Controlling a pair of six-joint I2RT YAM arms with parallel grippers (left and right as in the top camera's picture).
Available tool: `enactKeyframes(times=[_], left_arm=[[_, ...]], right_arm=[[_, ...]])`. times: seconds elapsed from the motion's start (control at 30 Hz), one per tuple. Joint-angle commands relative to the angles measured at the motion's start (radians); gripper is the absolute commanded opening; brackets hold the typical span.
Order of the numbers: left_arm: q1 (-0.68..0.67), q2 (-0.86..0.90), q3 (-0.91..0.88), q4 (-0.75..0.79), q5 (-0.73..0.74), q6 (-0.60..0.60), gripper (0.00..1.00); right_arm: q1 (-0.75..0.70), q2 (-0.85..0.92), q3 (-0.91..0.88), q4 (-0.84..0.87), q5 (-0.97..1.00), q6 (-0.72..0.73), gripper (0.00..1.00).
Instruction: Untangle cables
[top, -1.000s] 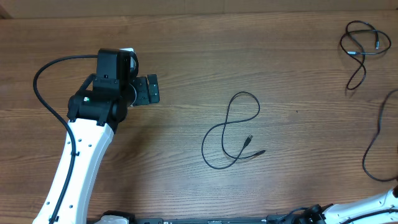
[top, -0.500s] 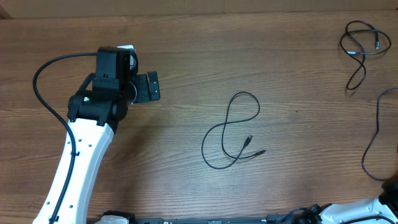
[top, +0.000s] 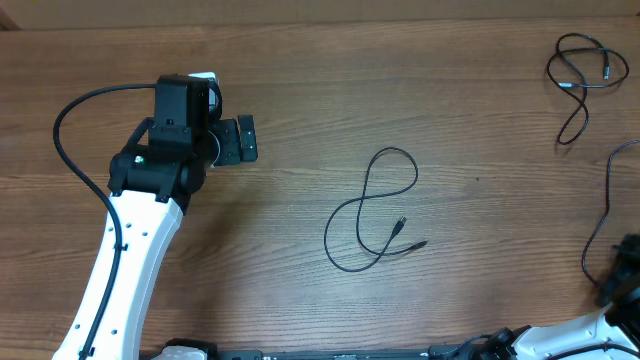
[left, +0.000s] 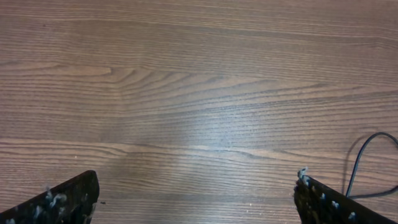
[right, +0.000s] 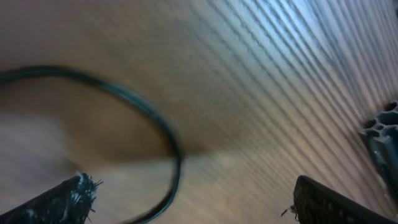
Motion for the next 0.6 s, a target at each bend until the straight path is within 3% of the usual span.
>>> enactKeyframes(times=[0.0,0.07,0.1,0.13,0.17,0.47,0.57], left_arm=[[-0.007,0.005,-0.005,0.004,0.011,0.024,1.00],[-0.007,0.008,-0.005,0.003,0.011,0.024,1.00],[-0.007,0.010,-0.005,0.003,0.011,0.024,0.99],[-0.007,0.013,-0.005,-0.001,0.011,0.024,1.00],[-0.007,0.014,-0.005,-0.006,0.012,0.024,1.00],[-0.007,0.015,-0.005,-0.050,0.011,0.024,1.00],[-0.007,0.015,-0.005,-0.045,0.011,0.024,1.00]], right_arm=[[-0.001,-0.006,-0.087,0.071,0.034,0.034,1.00],[-0.001,-0.006,-0.145,0.145,0.038,0.033,0.99],[-0.001,-0.006,-0.169,0.179,0.042,0.026,0.83],[-0.001,-0.006,-0.187,0.206,0.048,0.020,0.30],[-0.001,-0.006,-0.206,0.232,0.049,0.018,0.04],[0.000,-0.006,-0.315,0.402,0.071,0.017,0.04],[0.008,-0.006,-0.326,0.520,0.065,-0.110,0.04]])
